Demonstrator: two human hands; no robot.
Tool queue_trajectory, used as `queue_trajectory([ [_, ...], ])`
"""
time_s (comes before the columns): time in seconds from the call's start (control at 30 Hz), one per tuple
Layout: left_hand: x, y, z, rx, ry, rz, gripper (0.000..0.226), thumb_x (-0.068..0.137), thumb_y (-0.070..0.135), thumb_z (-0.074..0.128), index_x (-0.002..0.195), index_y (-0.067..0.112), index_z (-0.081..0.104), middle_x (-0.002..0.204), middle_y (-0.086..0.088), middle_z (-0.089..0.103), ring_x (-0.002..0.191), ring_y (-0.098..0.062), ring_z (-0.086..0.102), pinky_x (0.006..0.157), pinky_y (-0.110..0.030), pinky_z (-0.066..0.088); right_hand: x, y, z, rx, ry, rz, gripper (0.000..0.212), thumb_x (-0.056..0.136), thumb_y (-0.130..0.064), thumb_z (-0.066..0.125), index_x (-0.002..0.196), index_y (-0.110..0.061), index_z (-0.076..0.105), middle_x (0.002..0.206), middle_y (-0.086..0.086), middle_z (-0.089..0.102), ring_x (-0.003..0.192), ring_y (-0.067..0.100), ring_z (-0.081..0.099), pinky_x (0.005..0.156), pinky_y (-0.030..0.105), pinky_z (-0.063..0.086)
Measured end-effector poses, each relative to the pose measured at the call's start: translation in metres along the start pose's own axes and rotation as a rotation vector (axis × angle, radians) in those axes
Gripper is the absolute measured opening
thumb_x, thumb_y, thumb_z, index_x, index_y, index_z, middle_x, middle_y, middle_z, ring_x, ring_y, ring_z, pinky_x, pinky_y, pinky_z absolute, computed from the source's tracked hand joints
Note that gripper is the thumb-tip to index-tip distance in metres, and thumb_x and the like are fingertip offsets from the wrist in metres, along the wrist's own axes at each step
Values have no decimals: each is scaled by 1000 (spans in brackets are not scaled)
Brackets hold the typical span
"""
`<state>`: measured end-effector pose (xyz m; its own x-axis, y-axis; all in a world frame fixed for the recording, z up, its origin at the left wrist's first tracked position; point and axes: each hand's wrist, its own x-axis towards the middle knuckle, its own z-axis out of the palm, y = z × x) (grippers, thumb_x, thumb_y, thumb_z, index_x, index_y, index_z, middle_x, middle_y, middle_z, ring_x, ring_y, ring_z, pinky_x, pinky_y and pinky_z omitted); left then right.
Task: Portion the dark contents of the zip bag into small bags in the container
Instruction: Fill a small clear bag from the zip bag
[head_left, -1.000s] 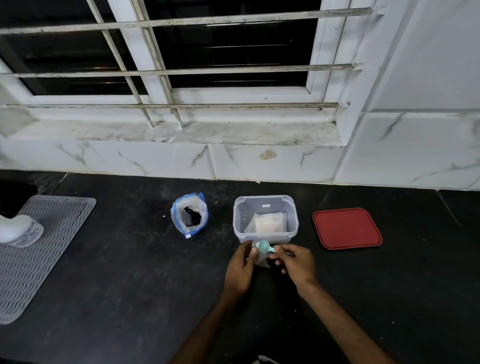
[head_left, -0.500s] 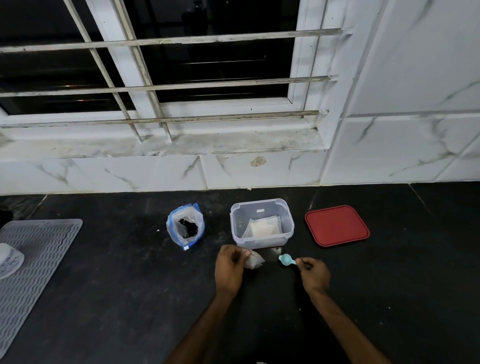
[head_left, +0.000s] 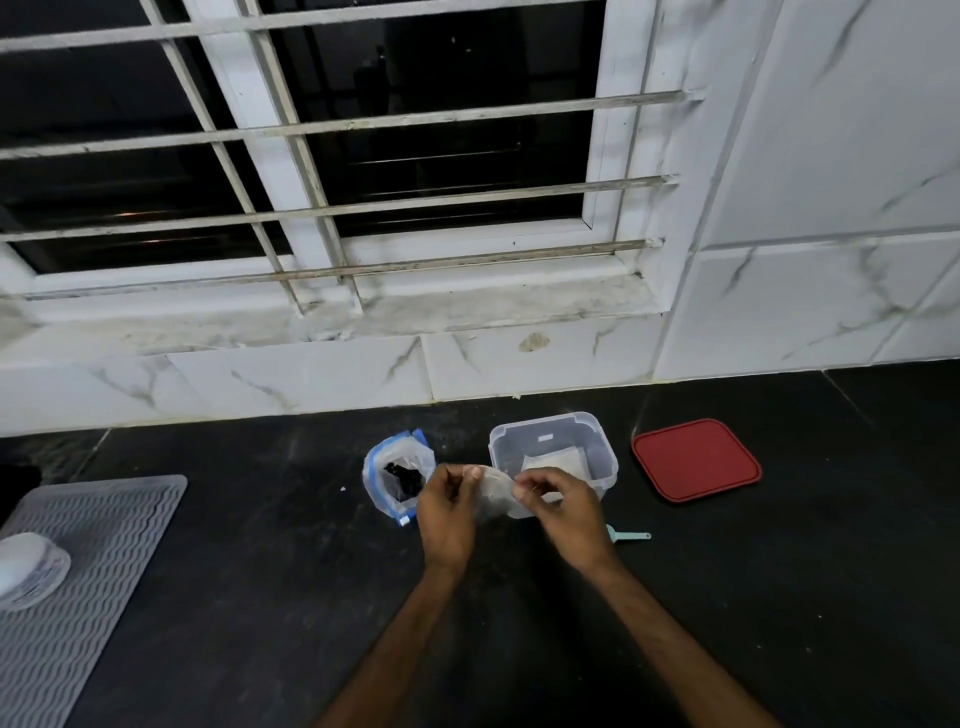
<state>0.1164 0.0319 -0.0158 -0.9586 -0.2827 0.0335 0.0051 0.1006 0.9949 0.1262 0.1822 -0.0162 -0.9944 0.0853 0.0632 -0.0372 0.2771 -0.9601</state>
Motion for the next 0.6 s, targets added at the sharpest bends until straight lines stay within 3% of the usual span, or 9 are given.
queue_trajectory([
  [0.2, 6, -1, -8, 59, -58, 21, 12, 92, 11, 63, 82, 17, 64, 80, 4, 70, 77, -7, 65, 66, -15, 51, 17, -3, 1, -195, -2, -1, 5, 83, -20, 73, 79, -19, 69, 78, -10, 69, 76, 2, 62, 73, 22, 49],
  [0.23, 9, -2, -10, 106, -95, 46, 12, 92, 12, 64, 82, 18, 64, 80, 5, 70, 77, -6, 65, 68, -15, 51, 23, -5, -3, -316, -5, -65, 6, 84, -21, 71, 79, -21, 68, 79, -10, 68, 77, 5, 62, 74, 27, 50],
  [0.3, 13, -2, -12, 185, -161, 98, 10, 91, 14, 65, 83, 20, 65, 81, 8, 71, 79, -5, 66, 70, -18, 53, 33, -15, -13, -780, -39, -281, 2, 83, -25, 67, 85, -25, 66, 89, -10, 67, 89, 13, 62, 79, 36, 48],
  [0.33, 14, -2, -11, 190, -176, 109, 10, 91, 13, 65, 84, 20, 66, 81, 8, 72, 79, -4, 67, 71, -18, 53, 38, -21, -16, -1001, -73, -351, 12, 82, -27, 65, 94, -25, 65, 99, -7, 66, 98, 17, 61, 83, 38, 46],
  [0.4, 14, 0, -7, 180, -181, 109, 11, 91, 13, 65, 83, 21, 65, 80, 8, 72, 77, -3, 67, 69, -16, 52, 46, -30, -18, -1183, -138, -348, 26, 82, -24, 62, 107, -23, 62, 113, -3, 61, 110, 21, 57, 91, 40, 41],
  [0.47, 15, 0, -2, 182, -168, 110, 13, 92, 13, 64, 83, 23, 63, 80, 8, 71, 77, -4, 66, 68, -17, 52, 52, -31, -19, -1135, -138, -313, 20, 89, -21, 55, 109, -21, 60, 116, -3, 59, 111, 19, 56, 91, 39, 42],
  [0.53, 18, -1, 0, 207, -146, 141, 14, 92, 16, 63, 84, 26, 62, 80, 8, 69, 77, -7, 66, 68, -22, 54, 53, -29, -19, -953, -130, -325, 14, 94, -28, 54, 104, -21, 61, 111, -5, 60, 107, 17, 56, 85, 37, 46],
  [0.6, 19, -3, 1, 275, -143, 185, 12, 93, 20, 63, 85, 29, 60, 79, 10, 67, 76, -5, 64, 66, -19, 50, 55, -27, -21, -782, -176, -346, 17, 93, -36, 57, 103, -24, 63, 109, -7, 60, 103, 13, 56, 82, 37, 48],
])
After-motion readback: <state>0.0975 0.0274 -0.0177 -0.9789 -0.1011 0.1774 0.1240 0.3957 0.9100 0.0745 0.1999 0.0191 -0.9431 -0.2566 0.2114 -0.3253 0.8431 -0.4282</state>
